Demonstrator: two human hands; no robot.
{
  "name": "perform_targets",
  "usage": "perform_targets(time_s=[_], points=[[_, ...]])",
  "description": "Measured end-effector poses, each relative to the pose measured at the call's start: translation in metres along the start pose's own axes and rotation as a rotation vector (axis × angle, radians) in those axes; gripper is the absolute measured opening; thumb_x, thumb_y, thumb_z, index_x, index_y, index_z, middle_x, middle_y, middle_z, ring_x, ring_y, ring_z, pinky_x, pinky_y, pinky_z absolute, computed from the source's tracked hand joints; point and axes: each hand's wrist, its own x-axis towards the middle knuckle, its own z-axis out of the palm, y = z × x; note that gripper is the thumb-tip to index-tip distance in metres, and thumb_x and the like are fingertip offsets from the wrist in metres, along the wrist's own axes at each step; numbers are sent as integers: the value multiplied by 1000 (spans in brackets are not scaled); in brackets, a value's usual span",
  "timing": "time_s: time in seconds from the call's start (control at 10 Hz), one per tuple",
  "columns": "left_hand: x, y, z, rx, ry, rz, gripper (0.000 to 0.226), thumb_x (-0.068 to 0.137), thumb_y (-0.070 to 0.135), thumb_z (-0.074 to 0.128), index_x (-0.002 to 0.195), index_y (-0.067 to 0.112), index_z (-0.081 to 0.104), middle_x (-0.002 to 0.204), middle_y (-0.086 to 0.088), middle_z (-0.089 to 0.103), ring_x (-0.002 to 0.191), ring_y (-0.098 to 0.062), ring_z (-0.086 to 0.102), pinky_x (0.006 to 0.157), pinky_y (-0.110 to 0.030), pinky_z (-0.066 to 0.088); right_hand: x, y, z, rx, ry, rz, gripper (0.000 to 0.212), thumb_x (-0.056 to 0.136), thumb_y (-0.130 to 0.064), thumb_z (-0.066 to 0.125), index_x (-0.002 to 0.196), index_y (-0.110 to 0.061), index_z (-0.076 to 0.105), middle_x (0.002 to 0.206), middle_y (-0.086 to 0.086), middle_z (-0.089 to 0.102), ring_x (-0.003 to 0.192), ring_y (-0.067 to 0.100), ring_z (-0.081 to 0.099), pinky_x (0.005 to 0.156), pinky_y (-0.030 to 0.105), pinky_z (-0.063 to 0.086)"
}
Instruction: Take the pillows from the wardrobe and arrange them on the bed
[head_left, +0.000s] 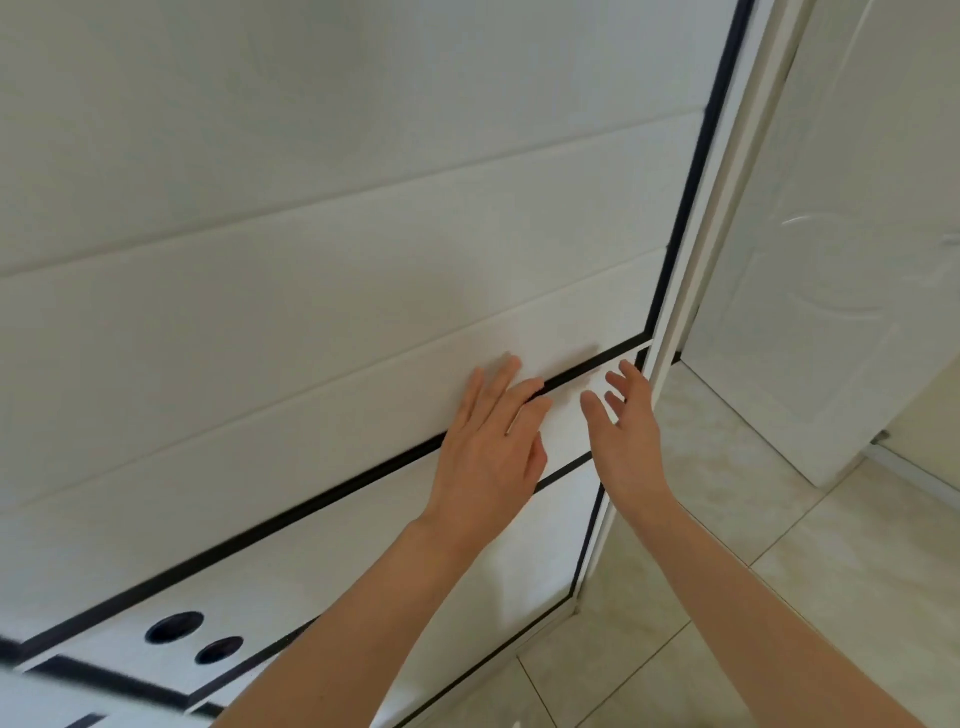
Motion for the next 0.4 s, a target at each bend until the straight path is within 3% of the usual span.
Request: perform_targets(time_s=[0.1, 0.2, 0.3, 0.4], points=[[-14, -2, -15, -143, 45, -76, 26, 86, 1, 62, 110, 1, 70, 110, -8, 71, 120, -29, 60, 101, -40, 49, -19, -1, 3, -32, -47, -91, 46, 97, -24, 53, 141, -26, 38, 134, -8, 50, 126, 10, 46, 84, 8, 35], [-27, -6, -28, -234, 66, -202, 22, 87, 4, 62, 107, 5, 70, 100, -4, 71, 100, -20, 64, 85, -26, 53, -32, -7, 7, -56, -122, -108, 40, 97, -24, 53, 136, -28, 43, 125, -9, 56, 122, 8, 50, 85, 9, 38], [-61, -13, -36, -323, 47, -437, 17, 89, 8, 64, 105, 13, 70, 92, 5, 69, 85, -8, 61, 73, -19, 48, -47, -17, -6, -87, -175, -135, 37, 96, -19, 56, 132, -26, 50, 116, -14, 63, 114, 5, 57, 79, 3, 45], [-121, -17, -41, -407, -66, -891, 11, 94, 18, 61, 96, 27, 68, 81, 11, 69, 76, -3, 63, 67, -25, 52, -58, -39, -51, -78, -84, -259, 36, 92, -14, 60, 123, -32, 59, 107, -15, 71, 104, 2, 64, 84, 14, 51]])
